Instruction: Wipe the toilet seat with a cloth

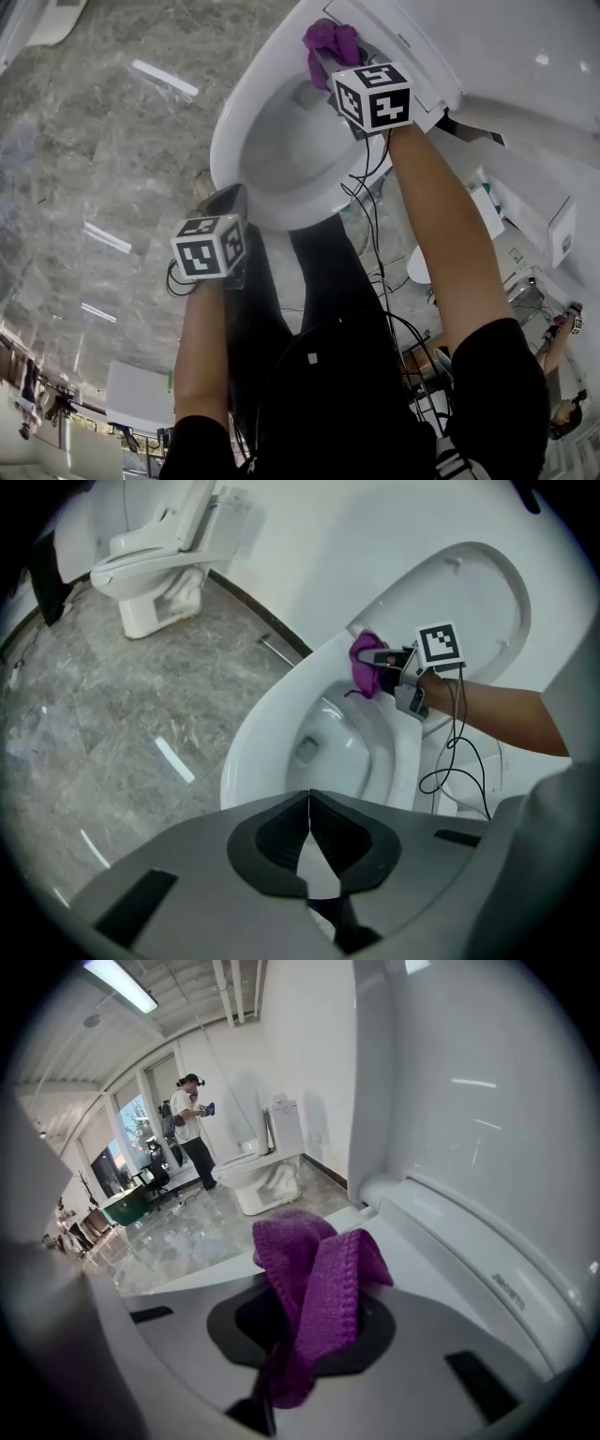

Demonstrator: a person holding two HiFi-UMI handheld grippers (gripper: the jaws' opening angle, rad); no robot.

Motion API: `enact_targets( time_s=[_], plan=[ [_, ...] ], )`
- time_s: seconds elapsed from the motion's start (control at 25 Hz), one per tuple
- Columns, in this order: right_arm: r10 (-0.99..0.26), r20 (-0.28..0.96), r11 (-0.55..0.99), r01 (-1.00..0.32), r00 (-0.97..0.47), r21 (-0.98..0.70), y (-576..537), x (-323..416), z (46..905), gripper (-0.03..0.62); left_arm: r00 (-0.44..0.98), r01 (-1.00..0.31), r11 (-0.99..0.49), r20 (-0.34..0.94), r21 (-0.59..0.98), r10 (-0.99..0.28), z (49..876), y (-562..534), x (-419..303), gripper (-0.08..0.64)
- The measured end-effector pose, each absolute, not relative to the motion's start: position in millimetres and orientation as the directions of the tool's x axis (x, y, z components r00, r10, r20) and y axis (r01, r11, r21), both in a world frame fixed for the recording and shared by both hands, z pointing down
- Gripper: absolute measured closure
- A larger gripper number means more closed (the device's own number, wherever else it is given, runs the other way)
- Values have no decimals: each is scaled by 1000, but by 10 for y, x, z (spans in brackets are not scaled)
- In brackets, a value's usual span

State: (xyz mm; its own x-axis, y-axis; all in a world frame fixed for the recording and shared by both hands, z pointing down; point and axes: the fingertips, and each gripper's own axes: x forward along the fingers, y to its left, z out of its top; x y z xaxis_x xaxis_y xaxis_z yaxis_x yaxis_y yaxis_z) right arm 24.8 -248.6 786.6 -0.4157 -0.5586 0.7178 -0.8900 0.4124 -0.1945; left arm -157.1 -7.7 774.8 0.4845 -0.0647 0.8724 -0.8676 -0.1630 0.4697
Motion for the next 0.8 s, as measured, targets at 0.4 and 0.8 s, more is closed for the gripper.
enact_targets(
  time_s=[0.4, 0.8],
  plan=[
    [-598, 800, 20, -998, -53, -51, -1650, 1132, 7951, 537, 486, -855, -233, 873, 464, -46, 7590, 9, -1560, 551],
    [-559, 829, -122, -985, -30, -118, -759, 1130, 7173, 537, 514, -820, -377, 844, 431, -151, 6672, -306, -1270, 551]
  ],
)
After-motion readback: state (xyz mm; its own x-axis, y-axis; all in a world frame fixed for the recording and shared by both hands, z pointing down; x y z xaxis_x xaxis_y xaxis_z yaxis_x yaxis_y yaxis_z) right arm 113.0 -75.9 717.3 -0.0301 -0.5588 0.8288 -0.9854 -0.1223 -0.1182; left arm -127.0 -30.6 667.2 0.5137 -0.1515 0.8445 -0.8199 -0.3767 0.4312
